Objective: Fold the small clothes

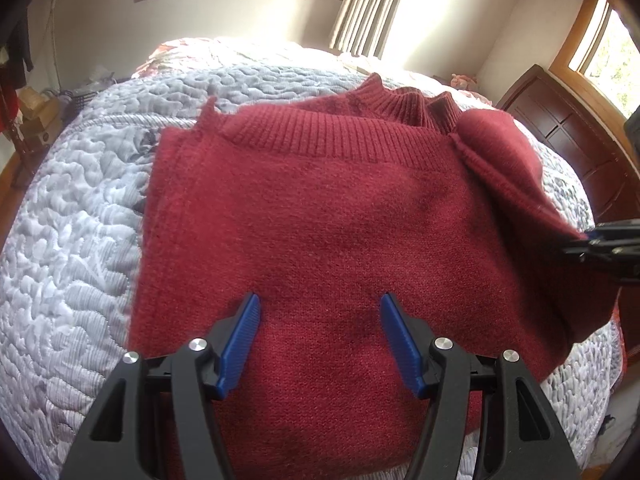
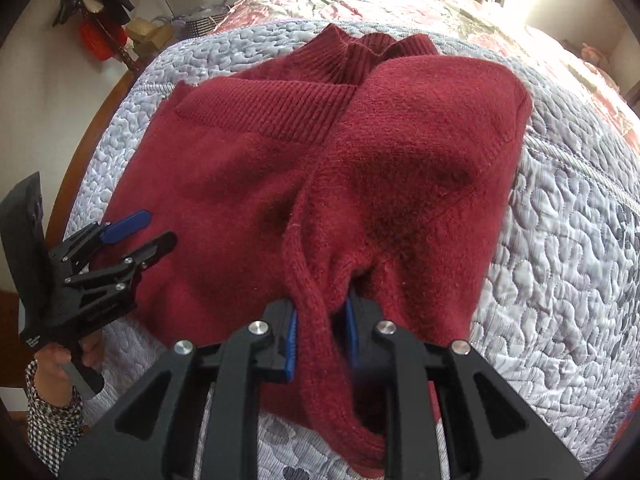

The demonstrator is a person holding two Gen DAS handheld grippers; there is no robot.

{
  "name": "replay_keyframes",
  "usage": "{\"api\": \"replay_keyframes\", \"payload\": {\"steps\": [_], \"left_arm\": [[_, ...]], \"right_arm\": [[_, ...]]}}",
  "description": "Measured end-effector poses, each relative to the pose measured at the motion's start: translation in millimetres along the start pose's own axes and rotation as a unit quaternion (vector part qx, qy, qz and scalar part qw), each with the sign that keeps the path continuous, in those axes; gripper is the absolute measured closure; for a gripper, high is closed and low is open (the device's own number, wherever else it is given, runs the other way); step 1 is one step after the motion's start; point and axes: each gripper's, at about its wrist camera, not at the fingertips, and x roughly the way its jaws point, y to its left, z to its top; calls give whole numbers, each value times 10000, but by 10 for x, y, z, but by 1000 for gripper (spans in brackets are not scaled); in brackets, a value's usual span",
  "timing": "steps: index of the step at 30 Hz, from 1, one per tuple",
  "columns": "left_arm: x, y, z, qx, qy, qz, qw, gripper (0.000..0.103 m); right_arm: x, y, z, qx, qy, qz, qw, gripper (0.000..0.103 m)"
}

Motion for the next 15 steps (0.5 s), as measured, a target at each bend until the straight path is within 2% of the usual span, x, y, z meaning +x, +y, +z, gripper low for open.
{"api": "replay_keyframes", "payload": {"steps": [2, 9, 13, 15], "left_arm": [[-17, 38, 25, -159, 24, -114, 9998, 40], [-116, -29, 134, -464, 33, -362, 9983, 40], [-147, -197, 204, -452, 90, -636, 9969, 40], [-111, -291, 243, -510, 150, -774, 9956, 40]], "right_arm": [[56, -36, -25, 16, 22, 74, 10000, 82], [45, -72, -81, 220, -79, 859, 9960, 53], [-232, -211, -157, 464, -268, 1490, 9874, 52], [-413, -311, -213, 535, -377, 1494, 9866, 53]]}}
